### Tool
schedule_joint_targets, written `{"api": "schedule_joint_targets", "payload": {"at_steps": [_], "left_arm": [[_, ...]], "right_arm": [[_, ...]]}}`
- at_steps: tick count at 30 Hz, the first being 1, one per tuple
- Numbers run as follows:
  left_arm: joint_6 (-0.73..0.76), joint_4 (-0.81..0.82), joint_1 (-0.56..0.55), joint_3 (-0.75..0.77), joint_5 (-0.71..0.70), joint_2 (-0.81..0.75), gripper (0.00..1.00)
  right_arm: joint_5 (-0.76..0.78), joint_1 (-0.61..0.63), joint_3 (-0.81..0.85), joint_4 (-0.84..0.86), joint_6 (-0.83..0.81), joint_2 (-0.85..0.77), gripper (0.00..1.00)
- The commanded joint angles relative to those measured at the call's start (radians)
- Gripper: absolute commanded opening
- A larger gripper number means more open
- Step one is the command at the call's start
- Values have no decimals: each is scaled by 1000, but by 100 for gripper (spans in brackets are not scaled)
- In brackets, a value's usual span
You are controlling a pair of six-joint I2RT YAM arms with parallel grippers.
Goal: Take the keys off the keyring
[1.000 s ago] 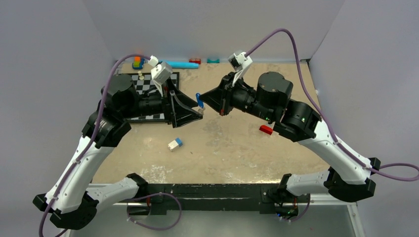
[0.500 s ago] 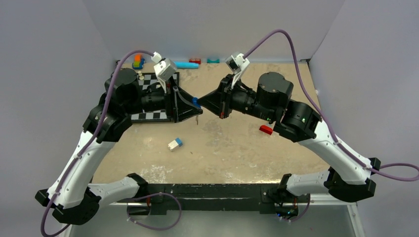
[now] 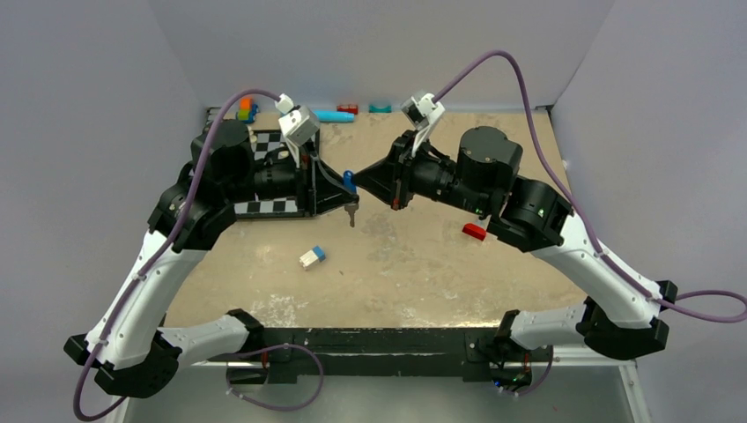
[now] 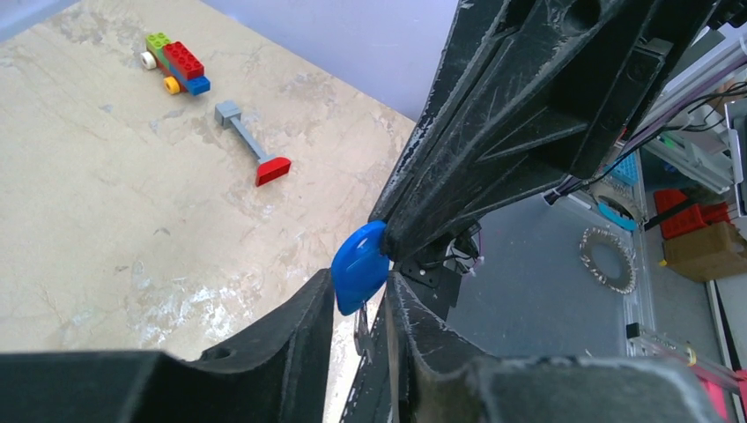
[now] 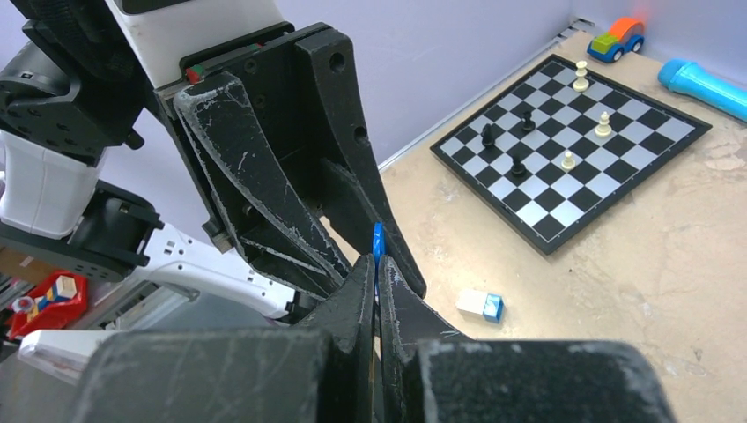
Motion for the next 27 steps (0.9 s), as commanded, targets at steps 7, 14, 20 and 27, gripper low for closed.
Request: {"api": "schedule_joint_targets", "payload": {"at_steps": [7,14,20,27], "left_arm": [[43,-32,-2,41,-15,6,18],[34,-31,-2,46,-16,5,0],[-5,11,-2,28,-6,-9,0],[-75,92,-2,-13,-18,-34,0]], "right_arm": [[-10,3,55,27,-15,6,0],[-14,2,57,24,-14,14,0],[-32,4,82,16,-14,31,12],[15,3,112,-2,15,43,75]]}}
